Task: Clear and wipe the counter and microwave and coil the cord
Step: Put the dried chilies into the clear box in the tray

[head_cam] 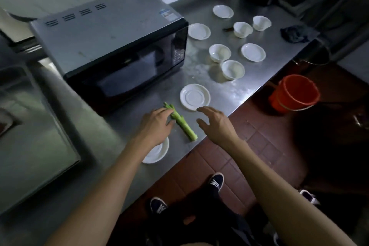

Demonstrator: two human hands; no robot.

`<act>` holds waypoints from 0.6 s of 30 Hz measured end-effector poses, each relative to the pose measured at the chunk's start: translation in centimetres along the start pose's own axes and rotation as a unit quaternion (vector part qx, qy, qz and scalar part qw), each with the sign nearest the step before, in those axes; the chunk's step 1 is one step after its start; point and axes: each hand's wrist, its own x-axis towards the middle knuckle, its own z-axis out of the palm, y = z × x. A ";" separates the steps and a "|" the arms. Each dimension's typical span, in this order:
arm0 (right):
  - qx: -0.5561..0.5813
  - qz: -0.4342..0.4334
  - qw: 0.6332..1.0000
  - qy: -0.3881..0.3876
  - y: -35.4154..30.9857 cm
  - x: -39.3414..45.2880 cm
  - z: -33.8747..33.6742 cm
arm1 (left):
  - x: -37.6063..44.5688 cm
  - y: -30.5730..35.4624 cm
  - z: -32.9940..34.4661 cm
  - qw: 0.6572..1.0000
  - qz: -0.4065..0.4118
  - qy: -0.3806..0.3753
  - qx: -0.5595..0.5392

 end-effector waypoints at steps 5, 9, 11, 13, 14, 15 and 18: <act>0.028 0.036 0.998 0.045 6.2 -0.3 -3.4 | 4.7 6.4 2.0 0.999 0.026 -0.022 -0.003; 0.057 0.064 0.994 0.072 11.7 -0.1 -6.6 | 8.2 12.7 3.9 0.998 0.047 -0.042 0.016; 0.068 0.076 0.991 0.081 14.4 0.1 -8.2 | 9.9 15.7 4.7 0.997 0.054 -0.050 0.027; 0.077 0.085 0.990 0.087 17.1 0.5 -9.6 | 11.6 18.3 5.4 0.996 0.062 -0.058 0.038; 0.078 0.085 0.989 0.091 18.3 0.7 -10.2 | 12.4 19.4 5.7 0.995 0.066 -0.062 0.043; 0.077 0.084 0.989 0.096 19.5 0.9 -10.8 | 13.2 20.6 6.0 0.994 0.072 -0.064 0.048; 0.068 0.087 0.988 0.108 22.6 1.2 -12.4 | 15.3 23.6 6.9 0.993 0.084 -0.060 0.058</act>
